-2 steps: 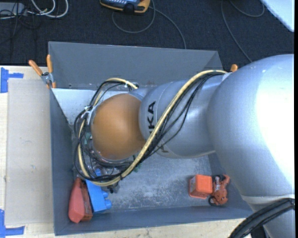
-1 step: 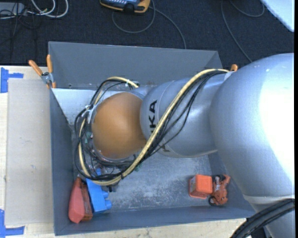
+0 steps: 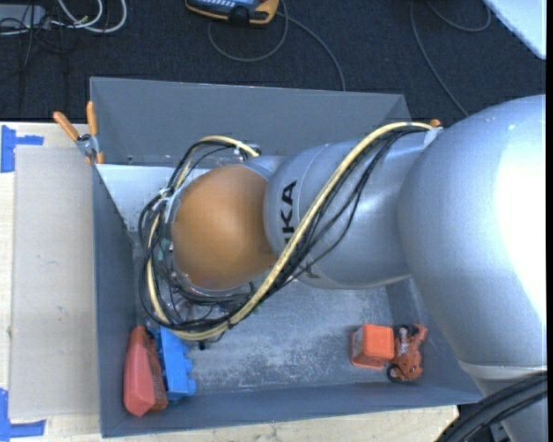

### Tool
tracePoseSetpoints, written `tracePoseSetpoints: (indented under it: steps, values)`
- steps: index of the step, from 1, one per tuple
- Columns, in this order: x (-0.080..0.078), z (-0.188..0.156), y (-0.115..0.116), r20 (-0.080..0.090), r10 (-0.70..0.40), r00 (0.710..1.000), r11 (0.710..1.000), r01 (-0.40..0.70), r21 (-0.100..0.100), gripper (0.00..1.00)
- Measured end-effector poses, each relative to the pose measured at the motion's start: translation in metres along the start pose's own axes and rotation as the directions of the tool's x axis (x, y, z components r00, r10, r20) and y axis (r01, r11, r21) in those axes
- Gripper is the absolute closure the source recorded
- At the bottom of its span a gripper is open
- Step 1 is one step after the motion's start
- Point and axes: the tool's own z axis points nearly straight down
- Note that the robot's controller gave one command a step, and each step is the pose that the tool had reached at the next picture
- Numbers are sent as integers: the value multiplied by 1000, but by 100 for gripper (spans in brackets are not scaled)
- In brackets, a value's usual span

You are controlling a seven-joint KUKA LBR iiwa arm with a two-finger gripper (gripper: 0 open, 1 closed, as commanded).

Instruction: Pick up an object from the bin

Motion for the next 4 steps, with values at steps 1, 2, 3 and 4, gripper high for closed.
tracePoseSetpoints:
  steps: [1, 2, 3, 4]
  values:
    - [0, -5, 0, -1, 1, 1000, 1000, -1, -1, 100]
    - [2, -10, 2, -9, 1, 1000, 1000, -1, -8, 100]
    - [2, -32, 4, -15, 1, 1000, 1000, -1, -13, 100]
    - [1, -54, 3, -11, 0, 1000, 1000, 0, -12, 100]
